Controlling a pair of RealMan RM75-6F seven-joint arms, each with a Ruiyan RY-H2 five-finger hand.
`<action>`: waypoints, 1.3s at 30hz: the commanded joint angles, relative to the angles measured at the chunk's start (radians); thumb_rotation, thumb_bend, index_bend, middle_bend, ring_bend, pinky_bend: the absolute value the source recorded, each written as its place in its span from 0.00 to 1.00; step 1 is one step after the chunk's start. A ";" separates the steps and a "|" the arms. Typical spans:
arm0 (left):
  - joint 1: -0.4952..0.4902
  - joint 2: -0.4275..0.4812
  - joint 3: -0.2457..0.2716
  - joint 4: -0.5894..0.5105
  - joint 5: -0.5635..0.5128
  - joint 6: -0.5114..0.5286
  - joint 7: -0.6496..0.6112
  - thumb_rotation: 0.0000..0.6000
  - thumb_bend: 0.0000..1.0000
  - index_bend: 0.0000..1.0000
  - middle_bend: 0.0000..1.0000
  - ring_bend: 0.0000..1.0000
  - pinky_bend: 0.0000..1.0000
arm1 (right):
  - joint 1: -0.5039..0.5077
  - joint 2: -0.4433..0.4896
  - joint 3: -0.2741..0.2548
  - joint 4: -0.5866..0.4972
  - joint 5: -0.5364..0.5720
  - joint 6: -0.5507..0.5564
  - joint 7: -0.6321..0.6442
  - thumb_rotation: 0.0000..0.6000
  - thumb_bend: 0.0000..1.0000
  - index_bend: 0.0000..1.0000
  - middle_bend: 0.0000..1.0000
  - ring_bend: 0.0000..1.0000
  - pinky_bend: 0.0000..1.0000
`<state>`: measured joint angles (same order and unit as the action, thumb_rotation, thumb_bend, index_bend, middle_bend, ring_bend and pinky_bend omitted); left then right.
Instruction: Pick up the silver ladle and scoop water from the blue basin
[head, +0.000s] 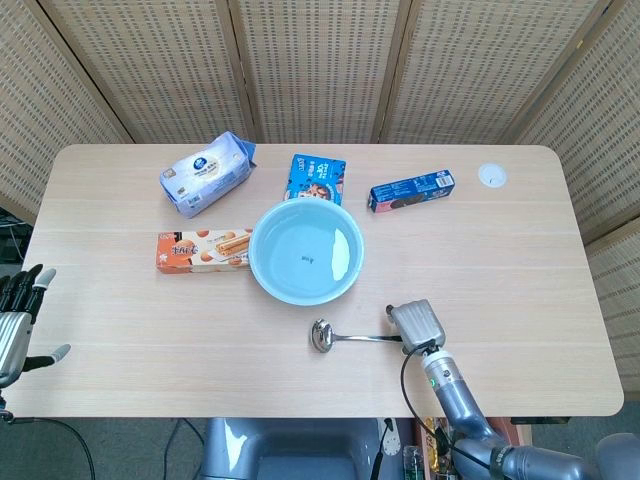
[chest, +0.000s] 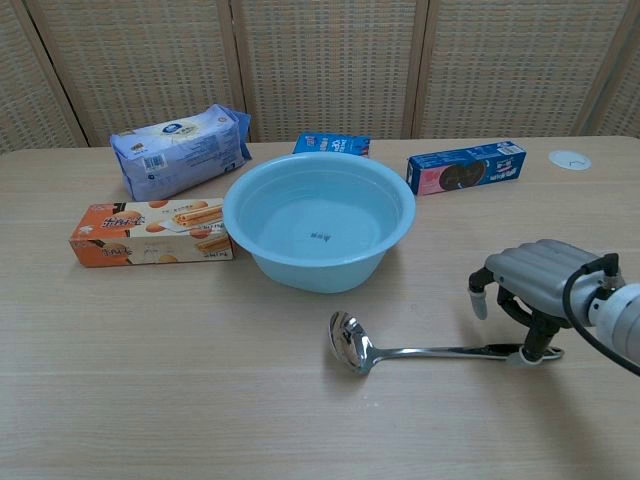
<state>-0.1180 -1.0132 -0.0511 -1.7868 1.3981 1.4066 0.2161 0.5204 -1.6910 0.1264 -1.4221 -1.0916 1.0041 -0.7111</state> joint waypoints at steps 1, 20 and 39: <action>0.000 0.000 0.001 -0.002 0.002 0.002 0.000 1.00 0.00 0.00 0.00 0.00 0.00 | 0.003 0.010 0.002 -0.023 0.023 -0.010 0.008 1.00 0.11 0.45 0.82 0.76 1.00; -0.002 -0.001 0.005 -0.003 0.007 0.005 0.003 1.00 0.00 0.00 0.00 0.00 0.00 | 0.033 -0.018 -0.008 -0.024 0.098 -0.001 0.023 1.00 0.29 0.48 0.83 0.76 1.00; -0.009 -0.012 0.009 -0.006 0.000 -0.006 0.026 1.00 0.00 0.00 0.00 0.00 0.00 | 0.047 -0.025 -0.022 -0.002 0.127 -0.010 0.045 1.00 0.30 0.49 0.83 0.76 1.00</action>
<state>-0.1266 -1.0251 -0.0420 -1.7929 1.3978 1.4008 0.2423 0.5670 -1.7155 0.1046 -1.4251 -0.9656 0.9935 -0.6655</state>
